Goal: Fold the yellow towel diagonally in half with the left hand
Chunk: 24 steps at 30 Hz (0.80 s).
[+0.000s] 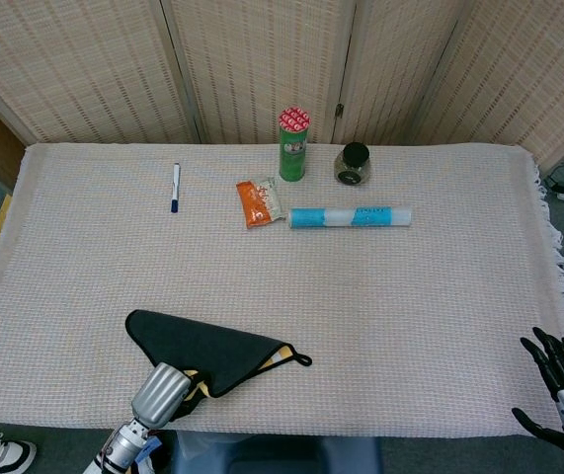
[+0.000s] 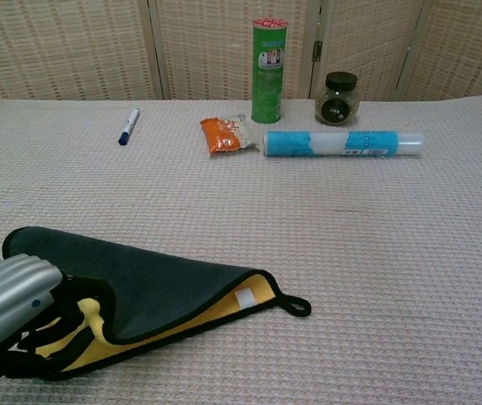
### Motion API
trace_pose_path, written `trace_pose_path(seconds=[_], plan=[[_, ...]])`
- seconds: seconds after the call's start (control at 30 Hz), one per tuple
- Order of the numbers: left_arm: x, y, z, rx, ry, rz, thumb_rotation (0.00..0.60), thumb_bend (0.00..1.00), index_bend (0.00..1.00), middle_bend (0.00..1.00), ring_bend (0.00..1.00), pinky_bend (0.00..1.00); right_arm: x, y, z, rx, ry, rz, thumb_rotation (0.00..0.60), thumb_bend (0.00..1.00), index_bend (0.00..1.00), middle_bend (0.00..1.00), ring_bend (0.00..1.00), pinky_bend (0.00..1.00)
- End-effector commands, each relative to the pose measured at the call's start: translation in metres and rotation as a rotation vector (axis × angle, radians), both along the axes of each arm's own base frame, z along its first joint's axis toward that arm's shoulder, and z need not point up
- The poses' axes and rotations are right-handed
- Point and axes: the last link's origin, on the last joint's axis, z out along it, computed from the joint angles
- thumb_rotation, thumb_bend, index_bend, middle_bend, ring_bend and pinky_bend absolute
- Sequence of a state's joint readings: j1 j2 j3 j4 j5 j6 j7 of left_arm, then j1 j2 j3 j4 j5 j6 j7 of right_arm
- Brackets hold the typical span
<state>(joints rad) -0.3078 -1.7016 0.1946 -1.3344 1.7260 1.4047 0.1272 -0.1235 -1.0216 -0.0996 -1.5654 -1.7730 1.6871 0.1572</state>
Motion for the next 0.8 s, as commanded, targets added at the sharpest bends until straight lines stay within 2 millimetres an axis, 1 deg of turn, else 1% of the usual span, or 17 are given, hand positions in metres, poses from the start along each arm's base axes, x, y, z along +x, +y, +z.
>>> trace_pose_path(seconds=[0.03, 0.13, 0.27, 0.37, 0.43, 0.5, 0.57, 0.8], plan=[[-0.003, -0.002, 0.0, -0.007, 0.005, 0.007, 0.6, 0.58, 0.61, 1.0, 1.0, 1.0, 0.0, 0.0, 0.0, -0.001, 0.0, 0.0, 0.6, 0.24, 0.0, 0.0, 0.0, 0.0], [-0.003, -0.005, 0.001, -0.013, 0.0, 0.0, 0.6, 0.58, 0.54, 1.0, 1.0, 1.0, 0.0, -0.001, -0.001, 0.003, 0.0, -0.002, 0.6, 0.24, 0.0, 0.0, 0.0, 0.0], [-0.002, -0.006, 0.005, -0.006, -0.011, -0.009, 0.6, 0.58, 0.37, 1.0, 1.0, 1.0, 0.001, -0.001, -0.002, 0.005, 0.001, -0.001, 0.6, 0.24, 0.0, 0.0, 0.0, 0.0], [-0.003, -0.006, 0.009, 0.003, -0.003, -0.017, 0.6, 0.58, 0.29, 1.0, 1.0, 1.0, 0.001, 0.0, -0.002, 0.005, 0.0, -0.001, 0.6, 0.24, 0.0, 0.0, 0.0, 0.0], [-0.003, -0.007, 0.011, 0.005, 0.0, -0.02, 0.6, 0.58, 0.26, 1.0, 1.0, 1.0, 0.001, 0.0, -0.003, 0.007, 0.0, 0.0, 0.6, 0.24, 0.0, 0.0, 0.0, 0.0], [-0.003, -0.009, 0.014, 0.002, -0.008, -0.012, 0.6, 0.58, 0.25, 1.0, 1.0, 1.0, 0.001, -0.001, -0.003, 0.011, 0.001, 0.0, 0.6, 0.24, 0.0, 0.0, 0.0, 0.0], [-0.003, -0.008, 0.018, 0.01, -0.011, -0.007, 0.6, 0.58, 0.26, 1.0, 1.0, 1.0, 0.001, -0.001, -0.004, 0.013, 0.002, 0.001, 0.6, 0.24, 0.0, 0.0, 0.0, 0.0], [-0.008, -0.003, 0.038, 0.047, -0.019, 0.025, 0.6, 0.58, 0.41, 1.0, 1.0, 1.0, 0.002, -0.001, -0.003, 0.011, 0.001, 0.004, 0.6, 0.24, 0.0, 0.0, 0.0, 0.0]])
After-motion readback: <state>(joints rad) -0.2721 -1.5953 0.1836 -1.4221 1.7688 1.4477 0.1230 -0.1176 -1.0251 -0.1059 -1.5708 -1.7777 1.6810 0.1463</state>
